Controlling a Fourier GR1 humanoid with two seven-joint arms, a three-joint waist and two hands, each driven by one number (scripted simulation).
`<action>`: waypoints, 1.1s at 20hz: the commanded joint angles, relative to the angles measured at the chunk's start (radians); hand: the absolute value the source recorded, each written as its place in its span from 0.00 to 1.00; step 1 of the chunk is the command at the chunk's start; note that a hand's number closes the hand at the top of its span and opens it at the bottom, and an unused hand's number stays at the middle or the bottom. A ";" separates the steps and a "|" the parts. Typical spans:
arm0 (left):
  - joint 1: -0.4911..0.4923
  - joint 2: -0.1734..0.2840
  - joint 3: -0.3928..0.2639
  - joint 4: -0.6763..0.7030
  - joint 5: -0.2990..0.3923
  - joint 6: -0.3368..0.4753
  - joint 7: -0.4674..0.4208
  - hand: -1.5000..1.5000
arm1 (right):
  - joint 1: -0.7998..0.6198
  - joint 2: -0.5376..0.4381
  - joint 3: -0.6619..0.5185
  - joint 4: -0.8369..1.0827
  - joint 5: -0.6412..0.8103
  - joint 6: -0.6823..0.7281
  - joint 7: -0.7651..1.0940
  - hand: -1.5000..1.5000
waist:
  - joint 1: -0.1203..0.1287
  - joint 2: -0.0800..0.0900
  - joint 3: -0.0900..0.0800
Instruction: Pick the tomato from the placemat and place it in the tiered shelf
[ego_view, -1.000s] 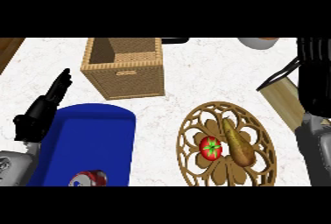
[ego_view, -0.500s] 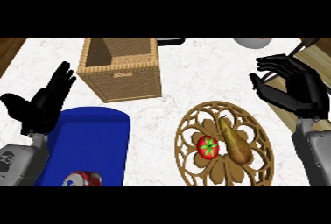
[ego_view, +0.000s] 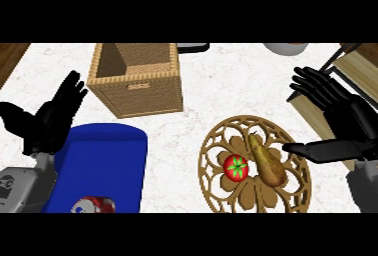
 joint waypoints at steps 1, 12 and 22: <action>-0.004 0.010 0.008 -0.010 0.011 -0.009 0.040 0.50 | -0.039 -0.116 0.063 -0.124 -0.002 0.064 0.224 0.00 | 0.003 -0.004 -0.002; -0.026 -0.041 -0.024 0.022 -0.028 0.010 0.001 0.50 | -0.228 -0.362 0.387 -0.313 0.432 0.209 0.639 0.00 | 0.028 0.002 -0.005; -0.037 -0.032 0.004 -0.046 -0.027 -0.006 0.078 0.50 | -0.334 -0.107 0.612 -0.193 0.588 0.249 0.899 0.00 | 0.023 0.004 0.000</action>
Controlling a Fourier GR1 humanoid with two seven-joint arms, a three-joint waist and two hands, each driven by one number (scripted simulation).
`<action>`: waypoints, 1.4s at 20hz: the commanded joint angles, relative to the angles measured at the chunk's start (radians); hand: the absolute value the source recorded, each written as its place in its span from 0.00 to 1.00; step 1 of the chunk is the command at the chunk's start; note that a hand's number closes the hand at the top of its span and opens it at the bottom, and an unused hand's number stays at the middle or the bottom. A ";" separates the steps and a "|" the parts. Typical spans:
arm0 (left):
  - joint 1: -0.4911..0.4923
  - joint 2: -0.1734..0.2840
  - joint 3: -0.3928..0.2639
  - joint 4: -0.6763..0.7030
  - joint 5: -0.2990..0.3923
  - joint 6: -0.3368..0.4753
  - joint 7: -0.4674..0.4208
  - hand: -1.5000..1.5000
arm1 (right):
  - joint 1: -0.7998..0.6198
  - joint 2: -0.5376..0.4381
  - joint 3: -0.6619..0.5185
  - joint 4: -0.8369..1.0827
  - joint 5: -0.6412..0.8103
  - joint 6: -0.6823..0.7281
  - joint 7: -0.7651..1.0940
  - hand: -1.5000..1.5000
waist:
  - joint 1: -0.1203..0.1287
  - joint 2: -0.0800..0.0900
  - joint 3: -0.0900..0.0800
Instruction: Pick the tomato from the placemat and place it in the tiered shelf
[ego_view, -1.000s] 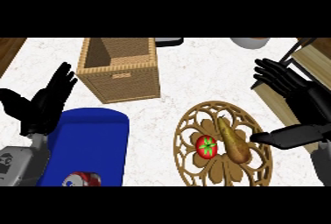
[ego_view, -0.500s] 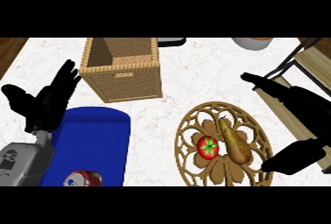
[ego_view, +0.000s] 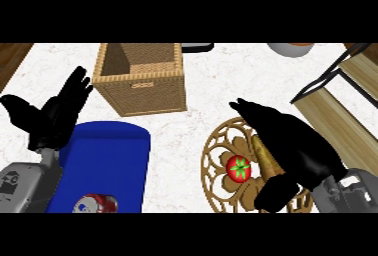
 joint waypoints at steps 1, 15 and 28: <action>0.020 -0.005 0.017 0.014 0.005 -0.020 -0.025 0.50 | -0.048 0.087 0.118 0.063 0.094 0.041 0.150 0.00 | 0.001 0.001 0.000; -0.021 -0.013 0.061 0.063 -0.011 -0.041 -0.023 0.50 | -0.008 0.127 0.184 0.016 0.150 0.150 0.303 0.00 | -0.019 -0.001 0.001; 0.038 0.002 0.104 -0.052 -0.026 -0.081 0.023 0.50 | 0.136 0.162 0.123 0.158 0.358 0.110 0.051 0.00 | -0.007 0.000 0.002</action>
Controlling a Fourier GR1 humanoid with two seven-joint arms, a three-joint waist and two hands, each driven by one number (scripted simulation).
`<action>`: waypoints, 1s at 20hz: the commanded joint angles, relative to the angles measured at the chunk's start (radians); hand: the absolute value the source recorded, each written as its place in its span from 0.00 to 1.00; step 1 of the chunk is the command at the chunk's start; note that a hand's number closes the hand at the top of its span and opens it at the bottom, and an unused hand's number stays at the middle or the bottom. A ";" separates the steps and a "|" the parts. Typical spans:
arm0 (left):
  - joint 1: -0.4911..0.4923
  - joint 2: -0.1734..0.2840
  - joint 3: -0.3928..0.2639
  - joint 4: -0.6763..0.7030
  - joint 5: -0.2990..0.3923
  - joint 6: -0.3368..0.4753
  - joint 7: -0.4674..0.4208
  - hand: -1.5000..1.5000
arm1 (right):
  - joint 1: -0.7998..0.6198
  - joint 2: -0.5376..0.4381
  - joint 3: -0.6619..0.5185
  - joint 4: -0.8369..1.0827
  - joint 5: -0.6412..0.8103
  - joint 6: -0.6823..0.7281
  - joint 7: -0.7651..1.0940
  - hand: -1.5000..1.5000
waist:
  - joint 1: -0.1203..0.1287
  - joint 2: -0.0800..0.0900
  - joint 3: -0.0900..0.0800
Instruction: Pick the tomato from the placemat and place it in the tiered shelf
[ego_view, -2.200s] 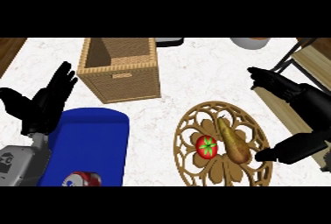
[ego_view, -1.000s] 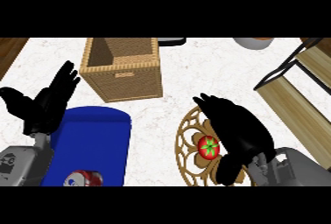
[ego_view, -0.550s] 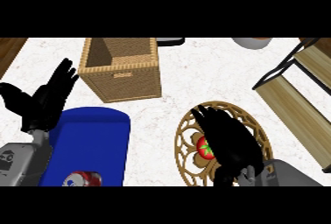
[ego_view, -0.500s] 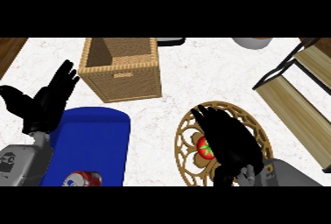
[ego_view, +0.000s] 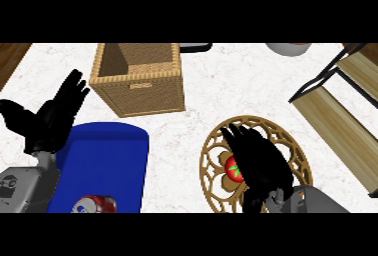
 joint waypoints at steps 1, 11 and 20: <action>-0.039 -0.023 0.012 0.072 -0.033 0.002 -0.039 0.50 | -0.006 0.106 -0.006 0.017 0.047 0.053 0.132 0.00 | -0.002 0.001 0.000; 0.041 -0.049 0.027 -0.050 -0.055 -0.020 0.018 0.50 | 0.122 0.127 -0.079 0.168 0.200 0.020 -0.122 0.00 | 0.002 0.000 0.000; -0.031 -0.048 0.091 0.042 -0.060 -0.067 0.006 0.50 | 0.123 0.192 -0.154 0.295 0.259 0.052 -0.248 1.00 | -0.002 0.001 0.000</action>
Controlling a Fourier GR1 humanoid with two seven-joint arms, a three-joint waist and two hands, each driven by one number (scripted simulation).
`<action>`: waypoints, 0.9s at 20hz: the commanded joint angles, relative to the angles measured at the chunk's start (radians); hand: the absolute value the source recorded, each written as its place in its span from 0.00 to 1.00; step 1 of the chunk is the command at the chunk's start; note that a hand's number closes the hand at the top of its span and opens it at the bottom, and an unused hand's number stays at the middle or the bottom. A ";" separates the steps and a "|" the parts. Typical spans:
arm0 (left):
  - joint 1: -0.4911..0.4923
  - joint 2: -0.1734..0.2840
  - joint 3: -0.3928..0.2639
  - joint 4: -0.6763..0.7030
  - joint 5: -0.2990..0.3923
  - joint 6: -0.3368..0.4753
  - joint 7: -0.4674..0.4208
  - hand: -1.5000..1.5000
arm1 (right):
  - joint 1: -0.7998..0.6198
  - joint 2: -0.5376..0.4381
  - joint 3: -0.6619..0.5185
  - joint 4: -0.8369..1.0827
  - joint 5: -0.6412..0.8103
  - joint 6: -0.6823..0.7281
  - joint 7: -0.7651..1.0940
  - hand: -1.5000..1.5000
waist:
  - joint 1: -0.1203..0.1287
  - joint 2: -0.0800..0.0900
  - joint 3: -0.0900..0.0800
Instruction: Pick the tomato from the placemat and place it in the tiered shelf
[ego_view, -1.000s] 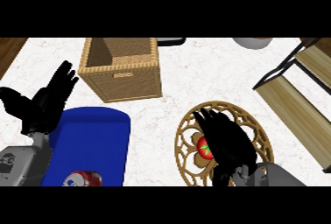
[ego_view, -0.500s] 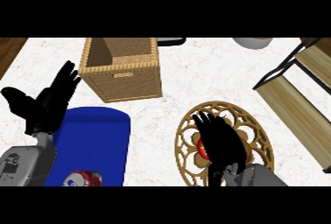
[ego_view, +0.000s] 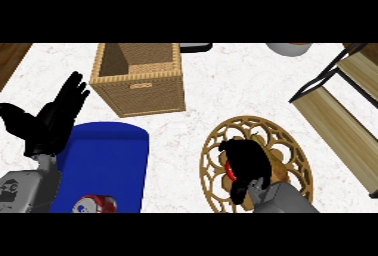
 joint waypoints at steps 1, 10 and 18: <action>0.022 -0.019 0.005 -0.011 -0.014 -0.007 -0.005 0.50 | 0.070 -0.042 -0.018 -0.003 0.033 0.025 -0.069 1.00 | -0.002 0.001 0.000; 0.027 -0.059 -0.014 -0.044 -0.070 0.017 0.009 0.50 | 0.024 0.004 0.003 0.049 0.224 -0.101 -0.210 1.00 | -0.001 0.000 0.000; -0.021 -0.013 0.055 0.037 -0.004 -0.043 -0.013 0.50 | 0.469 -0.035 0.395 -0.376 0.372 -0.273 -0.099 1.00 | -0.022 -0.004 0.000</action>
